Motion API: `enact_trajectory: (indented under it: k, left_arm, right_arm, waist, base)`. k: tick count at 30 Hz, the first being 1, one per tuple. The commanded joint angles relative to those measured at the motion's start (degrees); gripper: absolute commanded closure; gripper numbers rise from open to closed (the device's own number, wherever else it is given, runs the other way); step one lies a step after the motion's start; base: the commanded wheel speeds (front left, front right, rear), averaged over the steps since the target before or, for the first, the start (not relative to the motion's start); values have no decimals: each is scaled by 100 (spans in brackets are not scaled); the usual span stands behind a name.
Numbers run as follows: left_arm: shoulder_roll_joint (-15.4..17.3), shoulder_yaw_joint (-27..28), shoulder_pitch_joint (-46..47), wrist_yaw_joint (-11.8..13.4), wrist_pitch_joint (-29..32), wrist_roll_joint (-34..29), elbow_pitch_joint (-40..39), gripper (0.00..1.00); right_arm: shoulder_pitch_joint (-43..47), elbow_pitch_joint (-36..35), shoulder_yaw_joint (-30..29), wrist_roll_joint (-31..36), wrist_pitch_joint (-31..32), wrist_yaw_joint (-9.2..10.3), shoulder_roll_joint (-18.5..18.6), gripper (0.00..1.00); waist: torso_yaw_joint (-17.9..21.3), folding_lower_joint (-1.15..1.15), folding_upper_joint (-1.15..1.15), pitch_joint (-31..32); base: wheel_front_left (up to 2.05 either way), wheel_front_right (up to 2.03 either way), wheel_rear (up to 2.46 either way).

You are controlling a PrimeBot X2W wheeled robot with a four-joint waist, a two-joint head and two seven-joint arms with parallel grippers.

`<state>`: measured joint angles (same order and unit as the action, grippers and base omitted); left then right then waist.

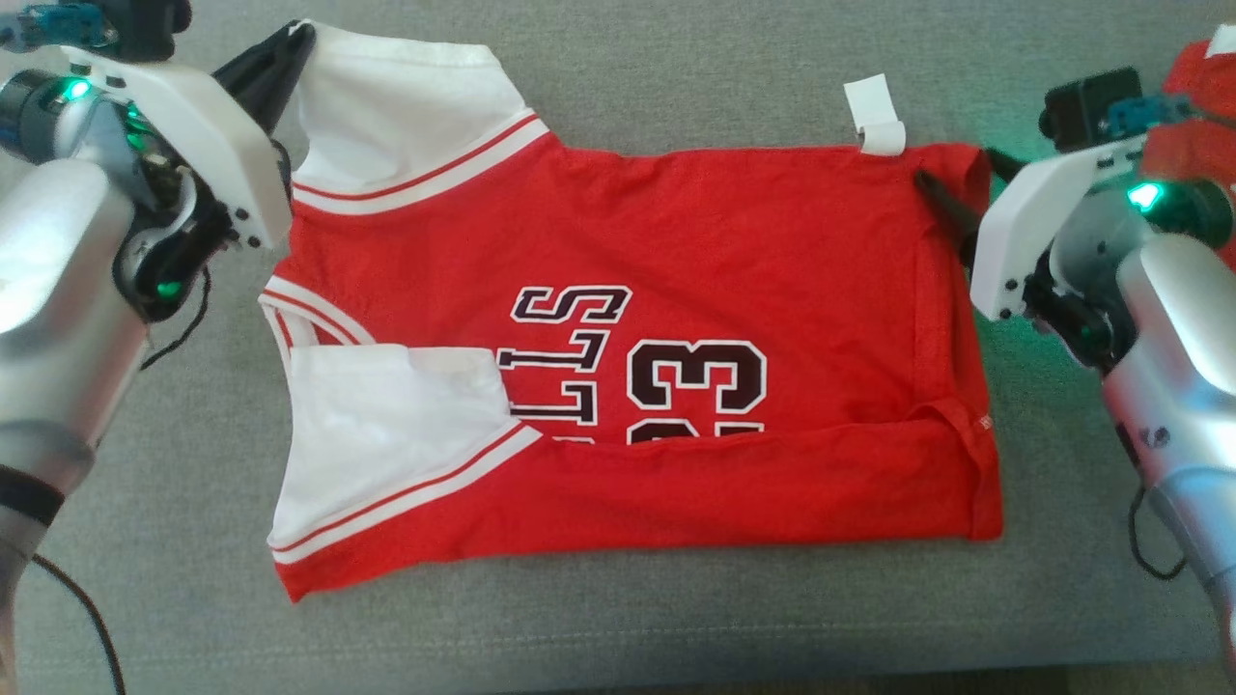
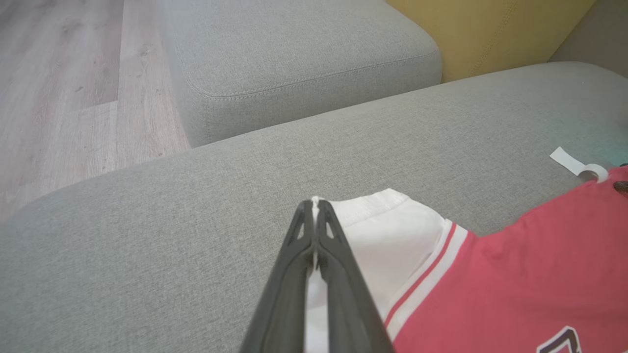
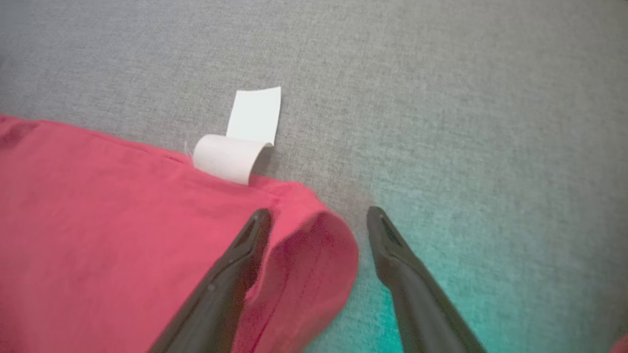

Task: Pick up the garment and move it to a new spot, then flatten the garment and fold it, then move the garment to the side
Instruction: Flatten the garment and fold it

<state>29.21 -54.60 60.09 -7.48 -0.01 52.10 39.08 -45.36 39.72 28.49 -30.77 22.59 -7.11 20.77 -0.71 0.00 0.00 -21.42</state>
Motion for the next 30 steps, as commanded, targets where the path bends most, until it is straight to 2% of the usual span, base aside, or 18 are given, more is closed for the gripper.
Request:
enact_trajectory:
  k: [1, 5, 6, 7, 16, 30]
  left_arm:
    - [221, 226, 318, 33, 10, 15, -76, 100]
    - [223, 194, 335, 29, 18, 12, -24, 100]
    - [229, 187, 341, 28, 18, 11, -3, 100]
    - [234, 179, 348, 27, 17, 9, 18, 100]
    - [270, 209, 520, 40, -159, -54, 339, 100]
    - [-85, 278, 1399, 79, -828, -339, 1135, 100]
  right_arm:
    - [-150, -133, 55, -9, -64, -37, 29, 0]
    - [-245, 4, 129, -6, -132, -37, 18, 0]
    - [-268, 41, 150, -16, -130, -37, 18, 40]
    - [-295, 76, 173, -15, -134, -37, 25, 100]
    - [-623, 384, 156, 177, -419, -37, 91, 100]
    - [-1342, 929, -207, 781, -1353, -37, -163, 100]
  waist:
    - [-12, 0, 0, -15]
    - [-30, 0, 0, -54]
    - [-32, 0, 0, -61]
    - [-32, 0, 0, -66]
    - [-12, 0, 0, -158]
    - [-2, 0, 0, -514]
  base:
    - [0, 0, 0]
    - [0, 0, 0]
    - [0, 0, 0]
    - [0, 0, 0]
    - [0, 0, 0]
    - [0, 0, 0]
